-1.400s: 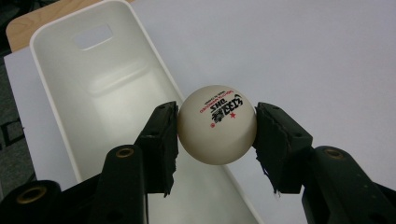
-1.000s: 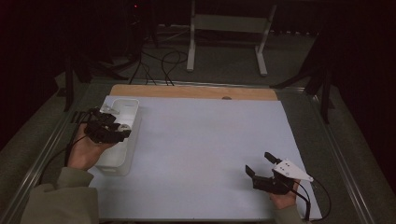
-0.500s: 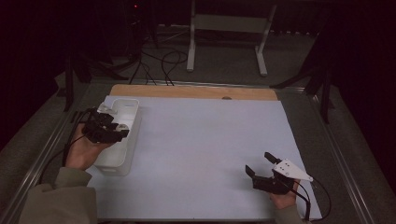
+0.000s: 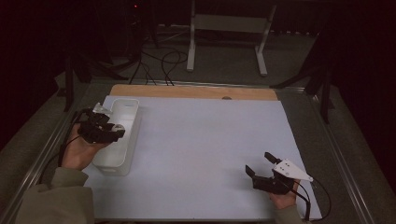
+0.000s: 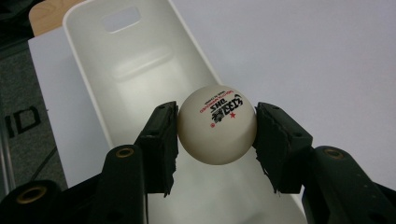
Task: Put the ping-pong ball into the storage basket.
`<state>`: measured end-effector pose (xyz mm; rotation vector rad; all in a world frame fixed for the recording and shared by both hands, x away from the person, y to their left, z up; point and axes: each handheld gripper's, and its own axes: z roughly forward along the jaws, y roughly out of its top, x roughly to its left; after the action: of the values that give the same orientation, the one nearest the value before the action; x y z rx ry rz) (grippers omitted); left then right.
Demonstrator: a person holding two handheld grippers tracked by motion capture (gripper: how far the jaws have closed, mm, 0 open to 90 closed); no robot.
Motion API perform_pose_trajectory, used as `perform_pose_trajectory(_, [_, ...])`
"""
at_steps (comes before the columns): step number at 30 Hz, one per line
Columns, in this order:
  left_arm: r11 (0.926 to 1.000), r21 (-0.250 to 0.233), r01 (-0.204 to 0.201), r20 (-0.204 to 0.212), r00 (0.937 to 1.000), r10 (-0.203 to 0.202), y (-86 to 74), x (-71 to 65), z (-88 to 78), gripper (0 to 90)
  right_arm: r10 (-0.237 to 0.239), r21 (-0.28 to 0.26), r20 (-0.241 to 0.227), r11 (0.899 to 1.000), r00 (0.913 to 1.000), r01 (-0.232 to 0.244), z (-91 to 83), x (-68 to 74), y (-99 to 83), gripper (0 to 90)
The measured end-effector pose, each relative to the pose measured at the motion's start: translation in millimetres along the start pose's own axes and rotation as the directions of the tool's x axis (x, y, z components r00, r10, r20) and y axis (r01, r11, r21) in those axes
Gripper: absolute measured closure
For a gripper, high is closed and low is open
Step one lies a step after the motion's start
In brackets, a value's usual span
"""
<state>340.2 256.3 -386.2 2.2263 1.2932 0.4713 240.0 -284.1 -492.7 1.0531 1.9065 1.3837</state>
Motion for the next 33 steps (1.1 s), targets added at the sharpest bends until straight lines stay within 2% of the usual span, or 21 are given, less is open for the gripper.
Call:
perform_pose_trajectory(15, [0.9992, 0.040, -0.005, -0.021, 0.9998, 0.006, -3.3, 4.8, 1.6, 50.9, 0.000, 0.002, 0.001, 1.000, 1.0000, 0.000, 0.1, 0.0, -0.2, 8.7])
perform_pose_trajectory(33, [0.9987, 0.052, -0.002, -0.030, 0.9996, 0.004, -8.1, 9.6, 1.7, 50.9, -0.005, 0.006, 0.000, 1.000, 1.0000, 0.005, 0.8, 0.0, -0.6, 8.7])
